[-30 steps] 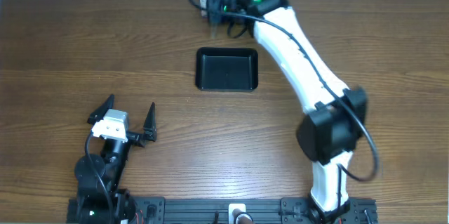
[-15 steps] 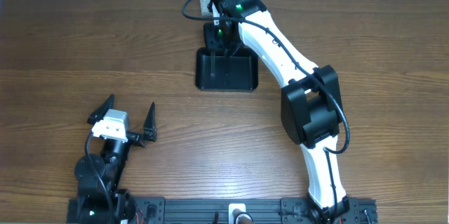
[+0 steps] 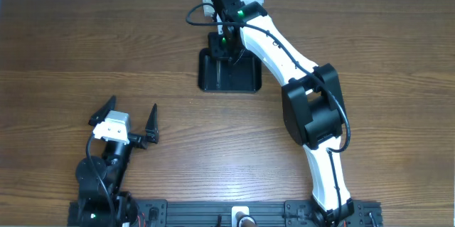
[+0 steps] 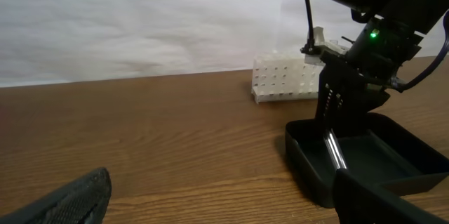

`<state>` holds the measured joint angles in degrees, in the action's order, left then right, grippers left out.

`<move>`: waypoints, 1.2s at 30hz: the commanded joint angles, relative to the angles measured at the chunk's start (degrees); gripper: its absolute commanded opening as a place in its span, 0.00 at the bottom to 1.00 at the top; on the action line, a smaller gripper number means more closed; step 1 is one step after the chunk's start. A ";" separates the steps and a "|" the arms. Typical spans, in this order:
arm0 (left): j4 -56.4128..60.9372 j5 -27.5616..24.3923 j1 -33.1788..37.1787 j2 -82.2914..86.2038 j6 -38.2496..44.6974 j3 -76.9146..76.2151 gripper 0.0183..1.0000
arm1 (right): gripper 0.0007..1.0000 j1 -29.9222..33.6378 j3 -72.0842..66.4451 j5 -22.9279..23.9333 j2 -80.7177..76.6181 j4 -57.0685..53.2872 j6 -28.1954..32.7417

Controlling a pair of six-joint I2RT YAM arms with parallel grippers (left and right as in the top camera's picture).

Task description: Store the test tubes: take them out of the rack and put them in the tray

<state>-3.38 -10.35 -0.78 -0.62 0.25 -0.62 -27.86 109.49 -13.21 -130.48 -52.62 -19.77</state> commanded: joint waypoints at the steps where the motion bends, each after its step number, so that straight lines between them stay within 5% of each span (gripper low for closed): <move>1: -0.07 -0.55 0.31 0.24 0.61 0.28 1.00 | 0.21 -0.50 -0.52 -0.22 -0.92 1.40 -0.59; 15: -0.09 -0.55 0.31 0.24 0.61 0.28 1.00 | 0.47 0.44 -0.44 0.28 6.84 4.24 5.05; 25: -0.09 -0.52 0.31 0.24 0.61 0.28 1.00 | 0.65 4.79 -0.46 21.59 15.63 19.76 11.47; 36: -0.09 -0.55 0.31 0.24 0.61 0.28 1.00 | 0.75 10.38 -0.50 23.78 4.24 34.95 16.46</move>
<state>-3.38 -10.35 -0.78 -0.62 0.25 -0.62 -18.15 109.23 9.02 -121.86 -18.81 -4.67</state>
